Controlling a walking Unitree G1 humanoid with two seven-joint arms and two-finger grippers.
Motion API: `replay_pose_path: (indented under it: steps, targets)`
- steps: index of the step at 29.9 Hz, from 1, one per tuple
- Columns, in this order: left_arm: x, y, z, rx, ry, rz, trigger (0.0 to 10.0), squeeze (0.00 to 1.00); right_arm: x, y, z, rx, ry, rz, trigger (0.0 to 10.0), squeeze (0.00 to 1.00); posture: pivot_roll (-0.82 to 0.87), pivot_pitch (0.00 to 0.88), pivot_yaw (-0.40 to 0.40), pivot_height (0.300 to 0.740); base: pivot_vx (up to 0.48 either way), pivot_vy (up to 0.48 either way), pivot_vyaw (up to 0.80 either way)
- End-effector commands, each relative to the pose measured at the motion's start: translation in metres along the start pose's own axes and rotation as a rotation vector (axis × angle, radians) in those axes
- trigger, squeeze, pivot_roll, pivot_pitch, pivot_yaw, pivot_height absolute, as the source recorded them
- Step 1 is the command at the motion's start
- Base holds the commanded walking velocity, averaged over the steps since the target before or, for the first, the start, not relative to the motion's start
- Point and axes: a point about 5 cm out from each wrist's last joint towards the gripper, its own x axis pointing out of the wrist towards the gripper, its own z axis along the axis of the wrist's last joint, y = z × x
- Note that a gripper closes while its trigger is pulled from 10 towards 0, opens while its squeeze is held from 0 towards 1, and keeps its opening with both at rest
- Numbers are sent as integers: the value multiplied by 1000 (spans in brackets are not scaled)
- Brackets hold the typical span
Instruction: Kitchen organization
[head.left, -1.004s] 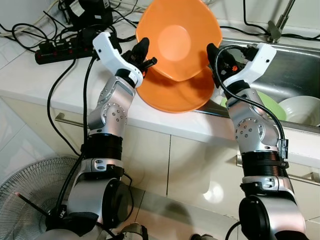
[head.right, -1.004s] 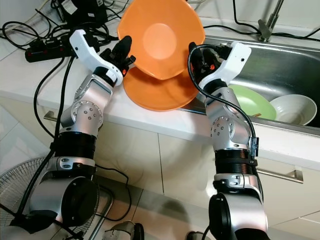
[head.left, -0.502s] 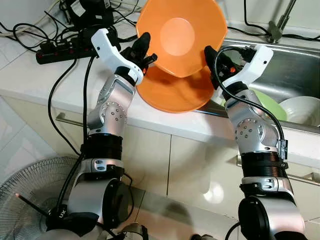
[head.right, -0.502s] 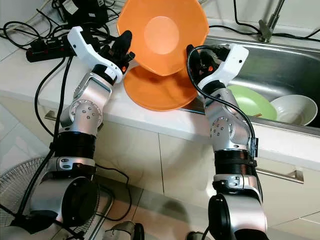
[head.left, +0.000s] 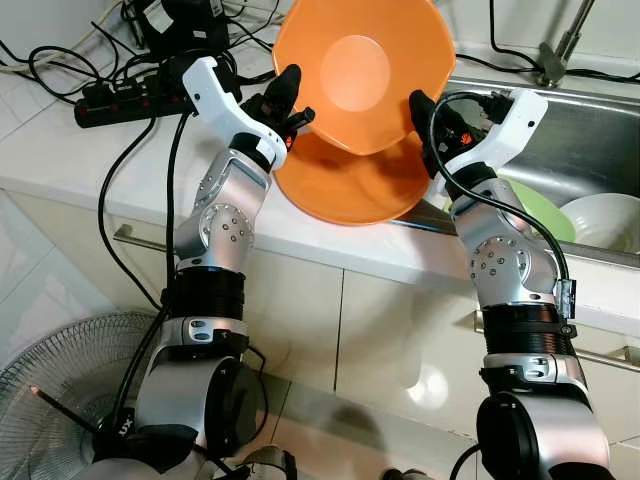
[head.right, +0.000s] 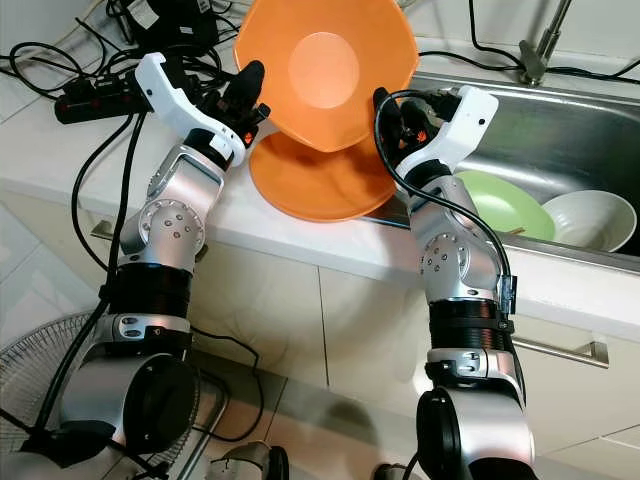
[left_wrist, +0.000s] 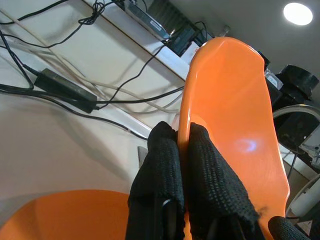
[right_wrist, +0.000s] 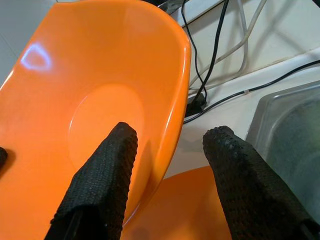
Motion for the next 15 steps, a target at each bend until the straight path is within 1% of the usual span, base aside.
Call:
replay_pose_path:
  steps: [1, 9, 10, 12, 15]
  targets:
    - [1, -7, 9, 8, -35, -40, 10000, 0, -1, 2, 2, 6, -8, 11, 10000, 0, 81, 35, 68, 740, 0, 0, 0]
    - [1, -8, 7, 6, -27, -47, 10000, 0, -2, 2, 2, 14, -5, 11, 10000, 0, 81, 34, 66, 740, 0, 0, 0]
    - [0, -16, -1, 33, 4, -98, 10000, 0, -1, 4, 2, 65, 0, 15, 10000, 0, 83, 48, 57, 740, 0, 0, 0]
    - [-2, -25, -11, 65, 41, -160, 10000, 0, 0, 6, 1, 125, 7, 21, 10000, 0, 85, 49, 57, 740, 0, 0, 0]
    - [-2, -26, -12, 72, 47, -171, 10000, 0, 0, 6, 1, 137, 9, 21, 10000, 0, 86, 51, 58, 740, 0, 0, 0]
